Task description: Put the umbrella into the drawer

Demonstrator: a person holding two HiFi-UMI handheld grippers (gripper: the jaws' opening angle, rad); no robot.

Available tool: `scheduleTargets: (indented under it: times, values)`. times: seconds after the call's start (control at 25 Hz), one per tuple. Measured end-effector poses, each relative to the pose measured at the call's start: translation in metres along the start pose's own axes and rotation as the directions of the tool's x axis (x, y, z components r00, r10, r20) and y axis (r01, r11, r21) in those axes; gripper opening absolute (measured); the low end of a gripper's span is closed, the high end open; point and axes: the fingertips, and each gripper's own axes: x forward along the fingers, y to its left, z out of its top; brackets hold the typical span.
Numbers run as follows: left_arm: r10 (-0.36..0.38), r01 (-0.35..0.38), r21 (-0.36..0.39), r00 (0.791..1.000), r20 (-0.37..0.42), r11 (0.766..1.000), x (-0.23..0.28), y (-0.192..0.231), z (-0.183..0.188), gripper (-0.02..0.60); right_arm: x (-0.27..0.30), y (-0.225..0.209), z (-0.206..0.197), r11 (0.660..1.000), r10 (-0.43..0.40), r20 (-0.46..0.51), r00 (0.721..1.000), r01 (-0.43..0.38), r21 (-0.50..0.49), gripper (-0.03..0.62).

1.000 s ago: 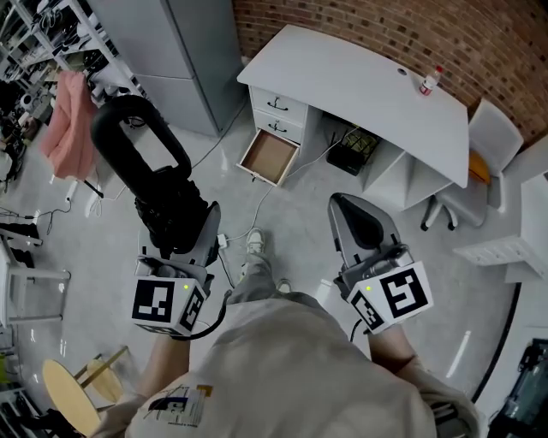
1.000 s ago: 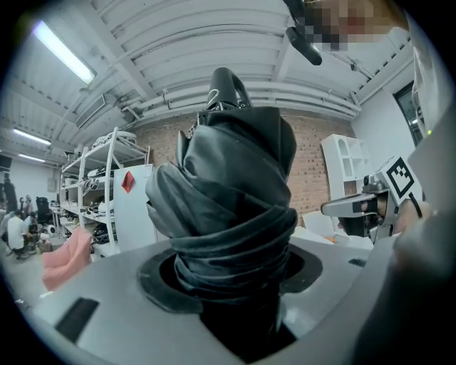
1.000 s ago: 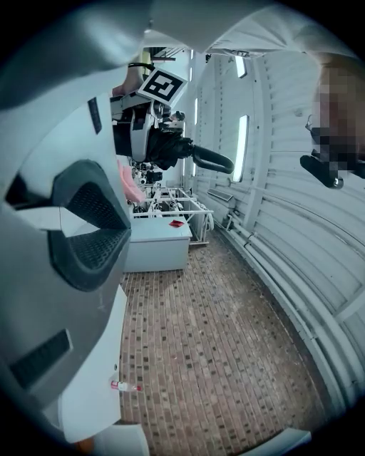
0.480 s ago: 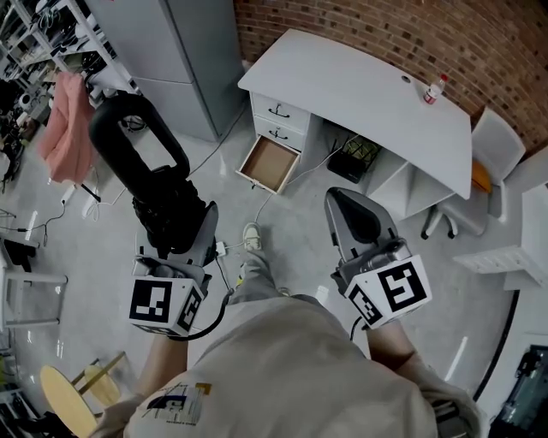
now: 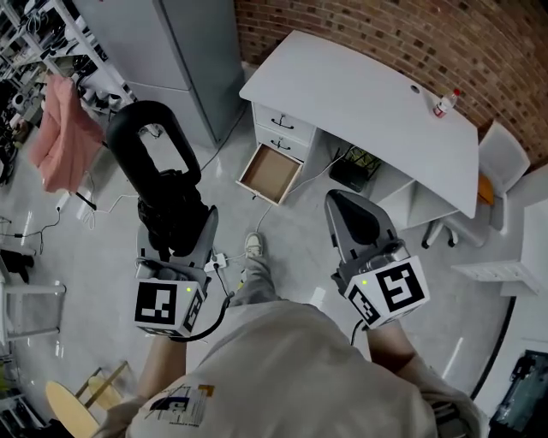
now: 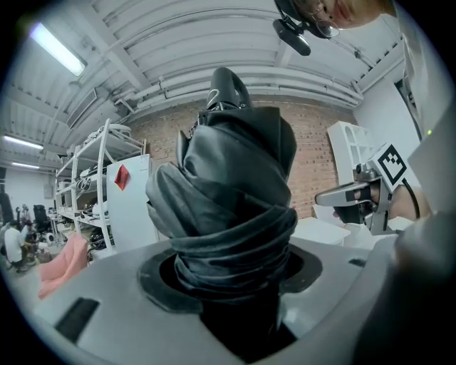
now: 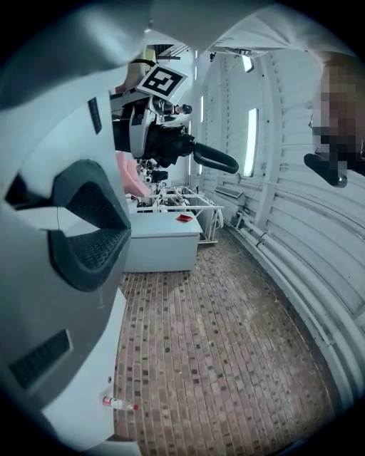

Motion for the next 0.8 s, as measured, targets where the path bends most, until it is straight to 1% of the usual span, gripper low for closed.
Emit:
scheduleTargets:
  times: [0.16,0.44,0.52,0.64,0.72,0.8]
  values:
    - [0.005,-0.003,0.052,0.999,-0.042,0.999,0.046,0.034,-0.007,0.272,0.049,-0.016,-0.001,1.000,0.001,-0.026,1.000,-0.001,0.011,0.006]
    - [-0.044,0.053,0.122,0.996,-0.079,0.991,0.129,0.082,-0.005,0.272,0.132,-0.053,0.010,0.999,-0.028,-0.043,0.999,0.029,0.018,0.007]
    - [-0.062,0.078,0.161,0.993,-0.099,0.984,0.149,0.094,-0.010,0.272,0.153,-0.062,0.009,0.999,-0.046,-0.053,0.998,0.047,0.022,0.006]
    - [-0.090,0.121,0.229,0.986,-0.138,0.966,0.180,0.112,-0.024,0.272,0.182,-0.073,0.005,0.997,-0.069,-0.070,0.995,0.071,0.027,0.006]
    - [-0.100,0.141,0.271,0.982,-0.158,0.952,0.201,0.121,-0.033,0.270,0.199,-0.080,0.002,0.996,-0.075,-0.070,0.995,0.077,0.035,0.007]
    - [-0.112,0.160,0.295,0.978,-0.174,0.942,0.223,0.129,-0.044,0.270,0.215,-0.086,-0.001,0.996,-0.071,-0.061,0.996,0.074,0.049,0.006]
